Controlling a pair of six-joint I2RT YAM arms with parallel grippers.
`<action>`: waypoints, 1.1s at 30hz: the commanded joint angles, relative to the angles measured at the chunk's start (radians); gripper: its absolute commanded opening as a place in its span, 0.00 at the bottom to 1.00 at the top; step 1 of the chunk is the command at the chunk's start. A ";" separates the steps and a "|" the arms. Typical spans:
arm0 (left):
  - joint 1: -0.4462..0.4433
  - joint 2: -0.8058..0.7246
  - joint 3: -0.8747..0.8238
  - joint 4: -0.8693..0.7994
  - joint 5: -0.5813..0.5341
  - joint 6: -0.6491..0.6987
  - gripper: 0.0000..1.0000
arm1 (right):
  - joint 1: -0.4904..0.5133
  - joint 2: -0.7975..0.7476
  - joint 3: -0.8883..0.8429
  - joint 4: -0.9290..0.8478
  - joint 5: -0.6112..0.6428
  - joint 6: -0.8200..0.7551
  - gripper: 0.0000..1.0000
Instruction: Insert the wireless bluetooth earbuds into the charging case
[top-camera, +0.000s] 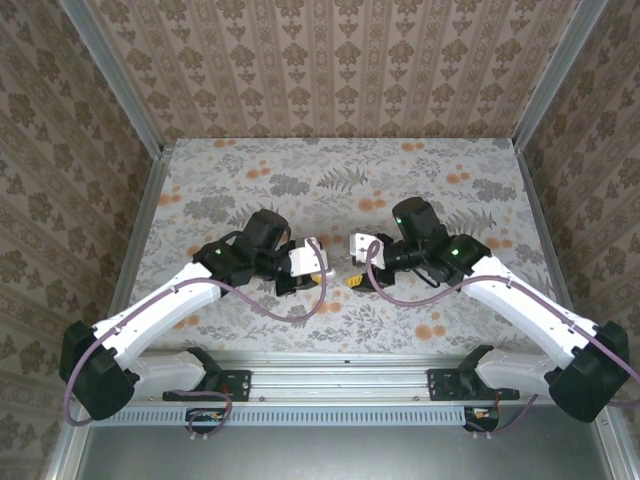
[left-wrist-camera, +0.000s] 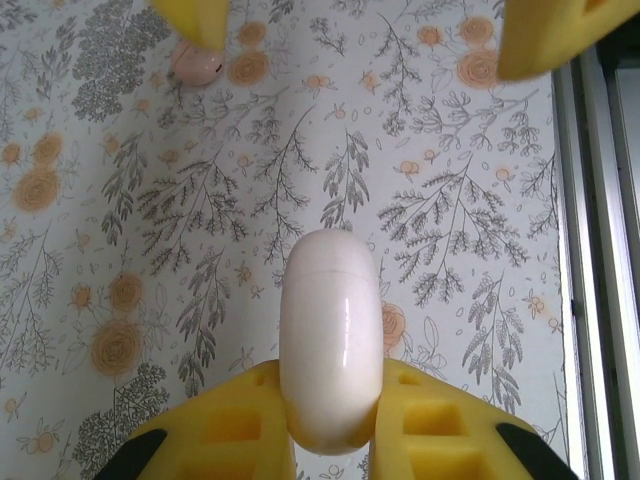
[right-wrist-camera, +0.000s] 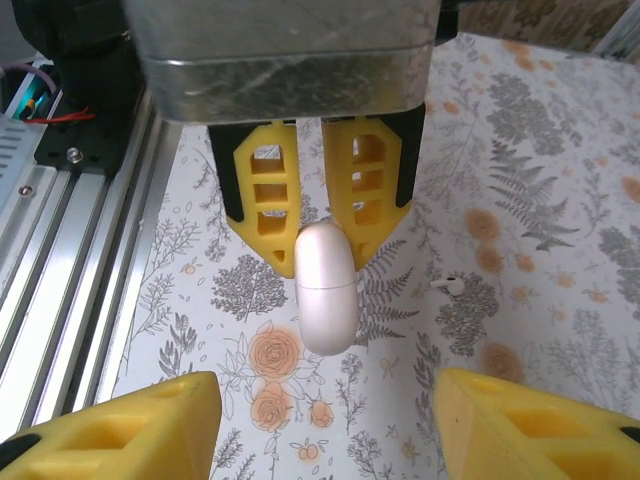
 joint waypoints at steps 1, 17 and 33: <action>-0.016 0.008 0.029 -0.025 -0.015 0.029 0.16 | 0.007 0.046 0.015 0.023 -0.057 -0.021 0.59; -0.030 0.011 0.023 0.026 0.027 0.010 0.16 | 0.005 0.190 0.025 0.079 -0.256 -0.027 0.46; 0.025 -0.125 -0.159 0.329 0.121 -0.092 0.50 | -0.057 0.129 -0.065 0.236 -0.320 0.075 0.15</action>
